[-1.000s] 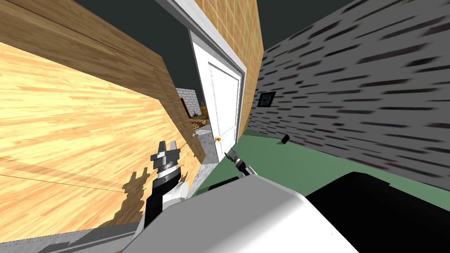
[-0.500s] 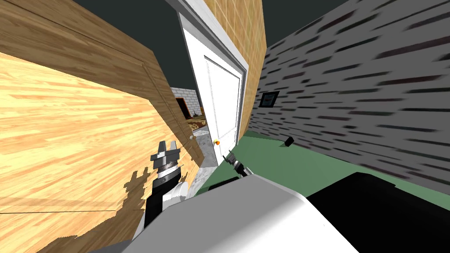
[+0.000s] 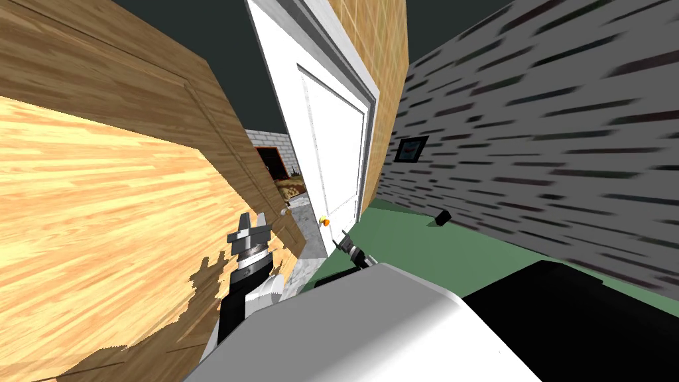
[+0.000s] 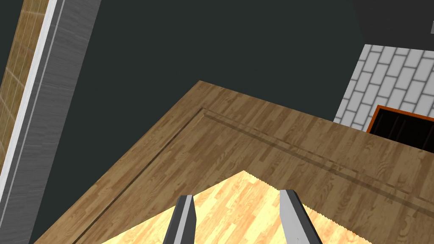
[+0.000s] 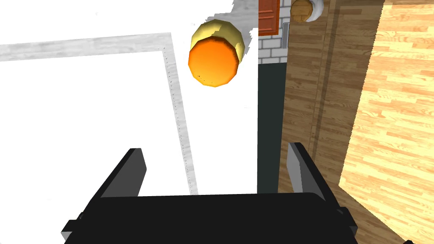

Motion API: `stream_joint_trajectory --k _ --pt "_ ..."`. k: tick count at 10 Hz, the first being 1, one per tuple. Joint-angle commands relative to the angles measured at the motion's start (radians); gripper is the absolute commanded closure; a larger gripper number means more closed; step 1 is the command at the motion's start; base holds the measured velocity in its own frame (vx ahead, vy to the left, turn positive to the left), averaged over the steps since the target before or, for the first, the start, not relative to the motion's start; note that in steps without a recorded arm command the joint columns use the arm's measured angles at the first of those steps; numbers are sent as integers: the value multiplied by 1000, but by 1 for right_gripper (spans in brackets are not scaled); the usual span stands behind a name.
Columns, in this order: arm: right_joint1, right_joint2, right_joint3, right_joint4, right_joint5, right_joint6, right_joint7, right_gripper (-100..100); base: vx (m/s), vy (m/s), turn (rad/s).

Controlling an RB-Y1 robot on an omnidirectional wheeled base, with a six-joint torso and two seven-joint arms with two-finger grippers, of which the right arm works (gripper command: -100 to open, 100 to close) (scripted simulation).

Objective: Push the door open

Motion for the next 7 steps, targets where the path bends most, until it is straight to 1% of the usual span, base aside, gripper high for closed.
stream_joint_trajectory --k 1,3,4,5,6,7 --pt "-7 16 0 32 9 -10 25 -100 103 -73 21" --pt "-17 37 3 67 23 -21 50 -100 109 -52 15" --pt "-13 32 1 58 18 -19 43 -100 52 -25 9" --pt "-16 4 0 63 16 -20 47 -100 80 55 21" --pt "-18 -12 -1 65 14 -20 48 -100 118 97 15" --pt "-20 -23 -2 68 12 -20 48 -100 154 122 19"
